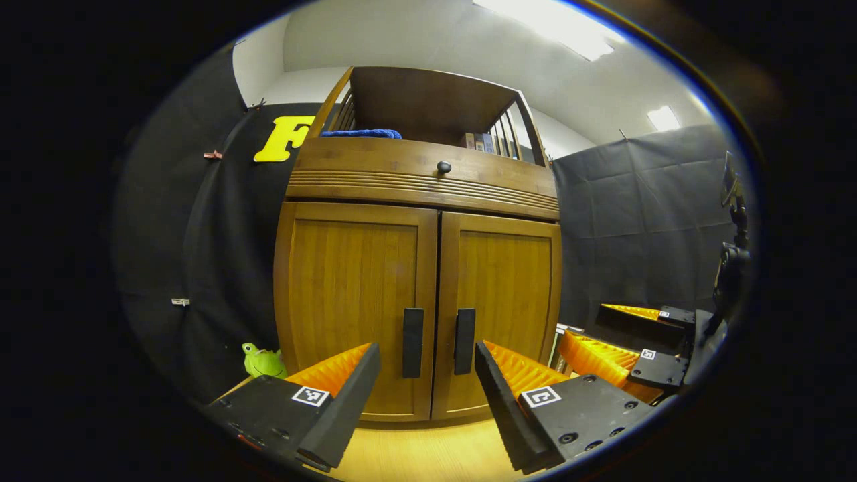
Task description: Open the right door of the double-door shoe cabinet with the right hand, and open the left door with the left hand.
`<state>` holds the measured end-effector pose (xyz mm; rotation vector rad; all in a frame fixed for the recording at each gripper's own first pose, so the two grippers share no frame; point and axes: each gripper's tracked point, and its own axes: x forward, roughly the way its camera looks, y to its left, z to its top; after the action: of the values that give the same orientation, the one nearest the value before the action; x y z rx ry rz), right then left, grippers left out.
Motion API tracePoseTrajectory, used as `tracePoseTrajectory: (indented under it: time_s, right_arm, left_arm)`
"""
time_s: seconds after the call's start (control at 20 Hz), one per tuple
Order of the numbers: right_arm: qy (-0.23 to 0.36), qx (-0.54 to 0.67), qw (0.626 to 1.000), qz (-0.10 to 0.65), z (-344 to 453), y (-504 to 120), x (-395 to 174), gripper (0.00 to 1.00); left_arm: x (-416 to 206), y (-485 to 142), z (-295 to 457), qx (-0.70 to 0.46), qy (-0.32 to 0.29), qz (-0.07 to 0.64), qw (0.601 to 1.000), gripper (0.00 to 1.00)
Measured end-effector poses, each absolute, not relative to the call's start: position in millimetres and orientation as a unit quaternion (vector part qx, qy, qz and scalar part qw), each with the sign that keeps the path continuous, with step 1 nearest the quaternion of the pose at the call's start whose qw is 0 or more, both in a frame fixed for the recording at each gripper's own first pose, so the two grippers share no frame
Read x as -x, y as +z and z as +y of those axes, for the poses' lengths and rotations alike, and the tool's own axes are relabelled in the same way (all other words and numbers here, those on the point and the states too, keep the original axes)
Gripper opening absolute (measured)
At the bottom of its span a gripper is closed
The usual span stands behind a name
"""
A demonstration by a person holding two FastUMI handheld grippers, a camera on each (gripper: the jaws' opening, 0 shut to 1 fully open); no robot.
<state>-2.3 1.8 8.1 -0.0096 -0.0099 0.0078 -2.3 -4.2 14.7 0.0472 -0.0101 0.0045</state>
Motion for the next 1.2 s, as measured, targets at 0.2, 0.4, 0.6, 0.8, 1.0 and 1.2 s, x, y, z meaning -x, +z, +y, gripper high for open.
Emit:
tracePoseTrajectory:
  time_s: [0.2, 0.4, 0.6, 0.8, 1.0, 1.2]
  right_arm:
    - [0.007, 0.002, 1.000, -0.004, 4.4, 7.2, 1.6, 0.97]
    - [0.012, 0.001, 1.000, -0.002, 9.2, 5.2, -1.0, 0.97]
    - [0.016, 0.000, 1.000, -0.003, 18.1, 4.8, -5.0, 0.97]
    - [0.012, 0.010, 1.000, -0.005, 23.8, -0.2, -20.8, 0.97]
    - [0.027, 0.004, 0.999, 0.021, 43.9, -16.7, -37.0, 0.97]
    - [0.030, 0.004, 0.999, 0.034, 57.7, -28.7, -53.5, 0.97]
  left_arm:
    - [5.7, 15.8, -8.2, -0.022, -0.004, -0.009, 1.000, 0.88]
    - [12.4, 16.0, -0.7, -0.025, 0.004, -0.012, 1.000, 0.88]
    - [19.0, 17.4, 4.7, -0.021, 0.005, -0.013, 1.000, 0.88]
    - [27.3, 18.4, 15.0, -0.021, 0.012, -0.017, 1.000, 0.88]
    - [39.3, 22.1, 25.3, -0.015, 0.016, -0.026, 0.999, 0.88]
    - [50.0, 22.6, 37.9, 0.001, 0.015, -0.021, 1.000, 0.93]
